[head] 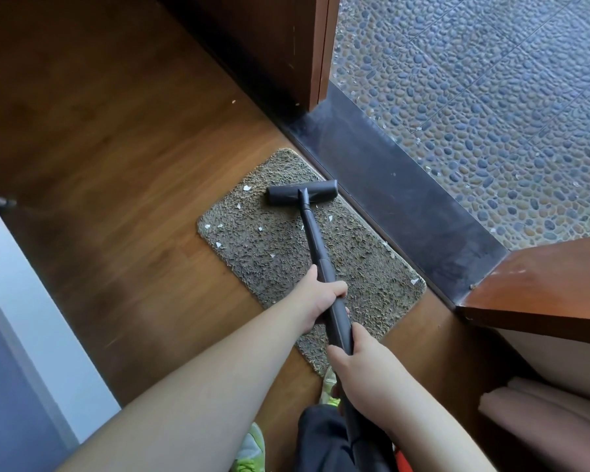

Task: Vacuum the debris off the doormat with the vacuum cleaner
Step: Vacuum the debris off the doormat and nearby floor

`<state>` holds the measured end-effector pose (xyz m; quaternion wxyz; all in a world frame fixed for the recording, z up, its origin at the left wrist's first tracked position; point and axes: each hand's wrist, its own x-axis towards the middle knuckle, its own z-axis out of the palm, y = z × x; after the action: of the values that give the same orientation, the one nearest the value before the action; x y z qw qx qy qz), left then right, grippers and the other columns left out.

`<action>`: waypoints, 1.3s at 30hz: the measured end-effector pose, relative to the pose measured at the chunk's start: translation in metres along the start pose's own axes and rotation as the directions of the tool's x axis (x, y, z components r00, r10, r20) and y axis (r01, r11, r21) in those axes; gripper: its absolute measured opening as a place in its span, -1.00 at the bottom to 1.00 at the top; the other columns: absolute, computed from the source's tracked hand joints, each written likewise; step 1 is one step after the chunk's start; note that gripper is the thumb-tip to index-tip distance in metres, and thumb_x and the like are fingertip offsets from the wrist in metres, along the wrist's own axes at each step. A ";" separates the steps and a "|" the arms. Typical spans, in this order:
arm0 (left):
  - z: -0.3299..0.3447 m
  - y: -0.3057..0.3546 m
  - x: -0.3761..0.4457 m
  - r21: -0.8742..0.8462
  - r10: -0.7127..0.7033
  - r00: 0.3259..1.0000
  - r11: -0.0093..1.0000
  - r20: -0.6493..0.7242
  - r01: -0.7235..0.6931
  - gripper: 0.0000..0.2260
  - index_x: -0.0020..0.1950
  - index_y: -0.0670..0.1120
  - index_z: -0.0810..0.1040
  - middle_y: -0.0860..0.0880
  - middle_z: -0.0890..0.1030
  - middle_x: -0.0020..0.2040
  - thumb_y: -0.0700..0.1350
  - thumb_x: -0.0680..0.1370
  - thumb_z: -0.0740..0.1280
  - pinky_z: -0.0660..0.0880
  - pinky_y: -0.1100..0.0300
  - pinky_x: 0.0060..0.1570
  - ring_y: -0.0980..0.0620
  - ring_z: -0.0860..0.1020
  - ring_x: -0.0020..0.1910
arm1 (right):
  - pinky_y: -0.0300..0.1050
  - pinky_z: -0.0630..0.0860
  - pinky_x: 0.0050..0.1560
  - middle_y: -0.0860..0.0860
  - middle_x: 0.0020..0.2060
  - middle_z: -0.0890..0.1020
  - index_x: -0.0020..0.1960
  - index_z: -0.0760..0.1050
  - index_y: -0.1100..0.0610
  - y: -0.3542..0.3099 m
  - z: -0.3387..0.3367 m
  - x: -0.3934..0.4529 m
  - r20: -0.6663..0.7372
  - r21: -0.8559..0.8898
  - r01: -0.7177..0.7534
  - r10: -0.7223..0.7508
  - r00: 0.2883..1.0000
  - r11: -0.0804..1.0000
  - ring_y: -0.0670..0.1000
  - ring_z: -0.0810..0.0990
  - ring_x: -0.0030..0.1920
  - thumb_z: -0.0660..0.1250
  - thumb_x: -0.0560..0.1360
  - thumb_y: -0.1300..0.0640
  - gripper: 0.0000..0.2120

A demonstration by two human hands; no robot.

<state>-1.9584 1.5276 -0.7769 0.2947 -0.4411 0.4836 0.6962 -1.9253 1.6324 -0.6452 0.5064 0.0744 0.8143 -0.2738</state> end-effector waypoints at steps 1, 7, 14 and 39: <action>0.000 -0.002 -0.006 -0.001 -0.003 1.000 1.000 0.002 0.003 -0.26 0.57 -0.05 0.08 -0.17 0.51 -0.10 -0.29 0.46 0.33 0.59 0.07 -0.32 -0.06 0.57 -0.41 | -0.12 0.51 -0.20 0.10 -0.07 0.59 0.14 0.29 0.04 0.001 0.003 -0.004 -0.001 0.005 -0.008 0.008 1.000 1.000 0.11 0.60 -0.15 0.17 0.56 0.02 -0.81; -0.002 -0.022 -0.026 0.029 -0.009 1.000 1.000 0.009 0.009 -0.31 0.49 -0.06 0.20 -0.19 0.52 -0.06 -0.22 0.40 0.38 0.60 0.04 -0.25 -0.12 0.59 -0.28 | -0.07 0.58 -0.05 0.13 -0.04 0.61 0.20 0.32 0.07 0.007 0.016 -0.025 0.018 -0.048 -0.043 0.044 0.999 0.998 0.16 0.65 -0.09 0.18 0.54 0.03 -0.74; -0.011 -0.030 -0.029 -0.010 0.027 1.000 1.000 0.002 -0.027 -0.43 0.43 -0.09 0.26 -0.22 0.50 -0.05 -0.28 0.45 0.35 0.63 -0.10 -0.13 -0.15 0.56 -0.28 | -0.12 0.51 0.04 0.08 0.07 0.58 0.40 0.26 0.05 0.007 0.025 -0.030 0.025 -0.091 -0.015 0.018 1.000 0.996 0.08 0.62 0.04 0.17 0.56 0.01 -0.58; -0.093 0.025 -0.003 -0.003 0.040 0.982 0.999 -0.186 -0.041 -0.69 0.17 -0.15 0.34 -0.18 0.49 -0.15 -0.30 0.48 0.31 0.59 0.04 -0.25 -0.10 0.54 -0.37 | 0.11 0.65 -0.08 0.08 -0.18 0.61 0.24 0.36 0.09 -0.063 0.047 0.035 0.098 -0.054 0.092 -0.087 0.991 0.994 0.13 0.67 -0.23 0.18 0.49 0.06 -0.66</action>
<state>-1.9477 1.4321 -0.7770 0.2324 -0.4953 0.5156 0.6595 -1.9305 1.5492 -0.6679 0.5338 0.0099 0.7993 -0.2757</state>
